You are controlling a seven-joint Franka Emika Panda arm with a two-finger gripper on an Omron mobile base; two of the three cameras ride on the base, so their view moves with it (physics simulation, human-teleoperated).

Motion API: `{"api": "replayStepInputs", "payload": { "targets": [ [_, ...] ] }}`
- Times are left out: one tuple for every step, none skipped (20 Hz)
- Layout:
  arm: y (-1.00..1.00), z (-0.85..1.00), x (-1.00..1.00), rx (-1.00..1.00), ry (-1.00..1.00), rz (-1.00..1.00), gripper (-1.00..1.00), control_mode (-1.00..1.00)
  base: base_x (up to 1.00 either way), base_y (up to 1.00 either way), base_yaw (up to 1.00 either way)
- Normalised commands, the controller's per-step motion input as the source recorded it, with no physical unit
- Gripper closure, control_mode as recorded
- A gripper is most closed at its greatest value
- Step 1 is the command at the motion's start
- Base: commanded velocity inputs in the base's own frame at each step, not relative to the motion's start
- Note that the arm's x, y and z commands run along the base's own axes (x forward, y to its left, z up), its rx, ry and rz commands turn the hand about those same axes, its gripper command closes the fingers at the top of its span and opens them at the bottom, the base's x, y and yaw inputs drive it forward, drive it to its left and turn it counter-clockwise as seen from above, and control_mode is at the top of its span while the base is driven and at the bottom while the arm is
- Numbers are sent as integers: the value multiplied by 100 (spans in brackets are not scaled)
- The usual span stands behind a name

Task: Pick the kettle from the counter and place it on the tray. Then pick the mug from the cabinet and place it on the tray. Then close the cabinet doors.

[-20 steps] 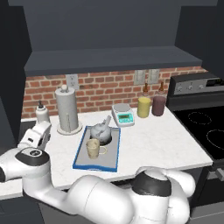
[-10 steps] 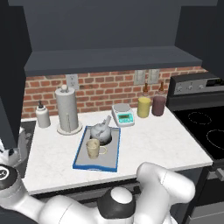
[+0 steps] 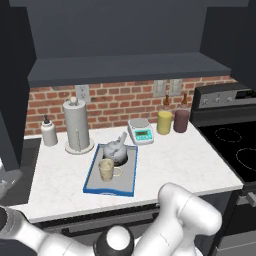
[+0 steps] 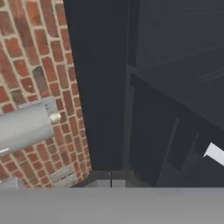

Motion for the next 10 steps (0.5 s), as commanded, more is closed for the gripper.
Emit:
{"api": "replayStepInputs", "payload": {
  "targets": [
    [39,1,0,-17,-36,0,100,-100,0,0,0],
    [43,9,0,-17,-35,0,100,-100,0,0,0],
    [47,11,0,-18,-36,0,100,-100,0,0,0],
    [44,26,0,-16,-34,0,100,-100,0,0,0],
    [42,32,0,-16,-31,0,100,-100,0,0,0],
    [37,51,0,-15,-22,0,100,-100,0,0,0],
    [33,63,-2,-13,-19,0,100,-100,0,0,0],
    [29,69,-14,-11,-15,0,100,-100,0,0,0],
    [22,78,-28,-11,-10,0,100,-100,0,0,0],
    [26,66,-29,-17,-5,0,100,-100,0,0,0]
  ]
}}
